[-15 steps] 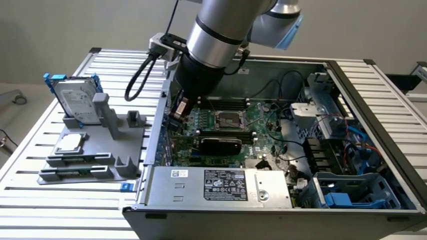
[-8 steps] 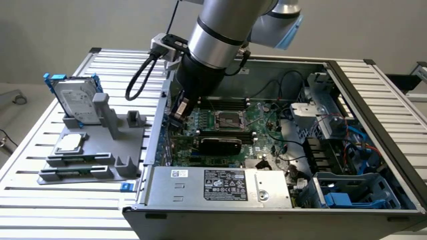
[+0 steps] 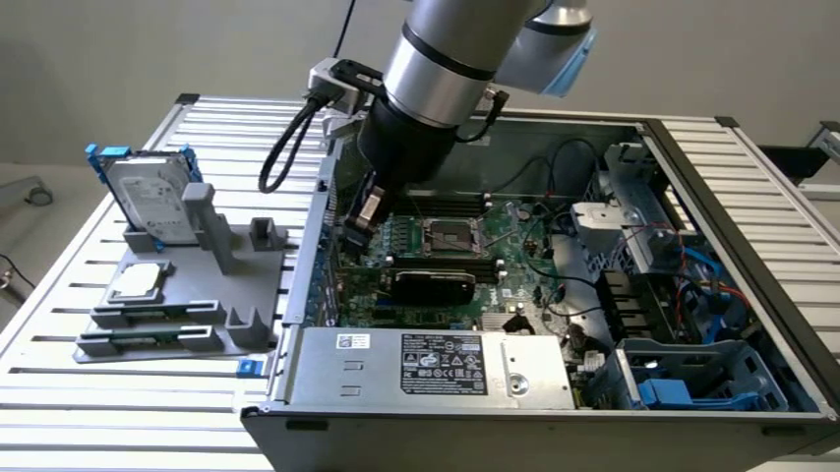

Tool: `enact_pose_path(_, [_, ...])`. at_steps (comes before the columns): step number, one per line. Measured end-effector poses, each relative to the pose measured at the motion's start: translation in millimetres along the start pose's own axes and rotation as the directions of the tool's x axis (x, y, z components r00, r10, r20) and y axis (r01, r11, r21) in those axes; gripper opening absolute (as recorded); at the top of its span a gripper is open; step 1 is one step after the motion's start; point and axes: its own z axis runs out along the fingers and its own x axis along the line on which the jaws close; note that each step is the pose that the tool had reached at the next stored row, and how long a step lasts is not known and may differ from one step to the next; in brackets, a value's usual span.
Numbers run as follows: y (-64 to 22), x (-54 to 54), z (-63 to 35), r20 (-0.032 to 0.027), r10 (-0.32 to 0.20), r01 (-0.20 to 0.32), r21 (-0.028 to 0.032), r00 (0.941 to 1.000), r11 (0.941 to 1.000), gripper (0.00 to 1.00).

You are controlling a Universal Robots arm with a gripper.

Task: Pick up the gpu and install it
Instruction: 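Press down on the gpu until it lock into place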

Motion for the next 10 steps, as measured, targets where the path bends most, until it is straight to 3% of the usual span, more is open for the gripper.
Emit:
enact_pose_path(1, [-0.3,-0.1,-0.2,0.0035,0.001,-0.001,0.0127,1.0000,0.9999,0.11])
enact_pose_path(6, [-0.9,-0.2,-0.5,0.0261,0.000,-0.003,0.1001,0.9997,0.9950,0.11])
enact_pose_path(10, [-1.2,-0.3,-0.6,0.0426,-0.006,-0.001,0.1710,0.9991,0.9853,0.11])
